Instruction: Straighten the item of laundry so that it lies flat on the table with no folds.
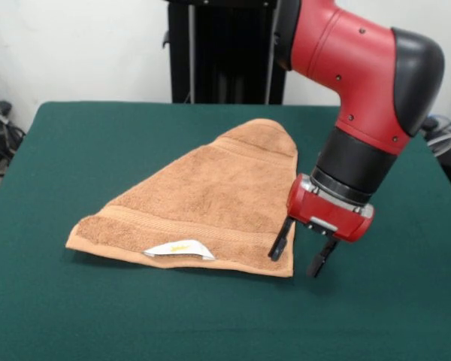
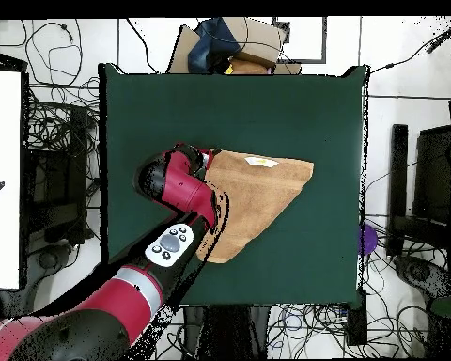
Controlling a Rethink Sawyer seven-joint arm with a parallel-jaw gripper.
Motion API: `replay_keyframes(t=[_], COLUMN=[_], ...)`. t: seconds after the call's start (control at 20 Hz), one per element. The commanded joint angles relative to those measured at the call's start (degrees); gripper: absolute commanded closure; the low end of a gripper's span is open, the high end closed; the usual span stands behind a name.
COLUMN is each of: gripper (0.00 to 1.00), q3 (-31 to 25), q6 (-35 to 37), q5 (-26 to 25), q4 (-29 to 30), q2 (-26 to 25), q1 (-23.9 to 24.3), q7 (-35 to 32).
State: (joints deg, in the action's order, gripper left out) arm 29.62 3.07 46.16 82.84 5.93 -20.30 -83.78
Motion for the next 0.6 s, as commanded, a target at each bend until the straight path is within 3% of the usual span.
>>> replay_keyframes(t=[0.05,0.6], gripper=[0.00,0.00], q3=[-8.6,-8.5], q6=[3.7,4.7], q5=[0.0,0.3], q4=[-0.1,-1.0], q2=[-2.3,-3.4], q1=[0.7,0.6], q7=[-14.4,-14.5])
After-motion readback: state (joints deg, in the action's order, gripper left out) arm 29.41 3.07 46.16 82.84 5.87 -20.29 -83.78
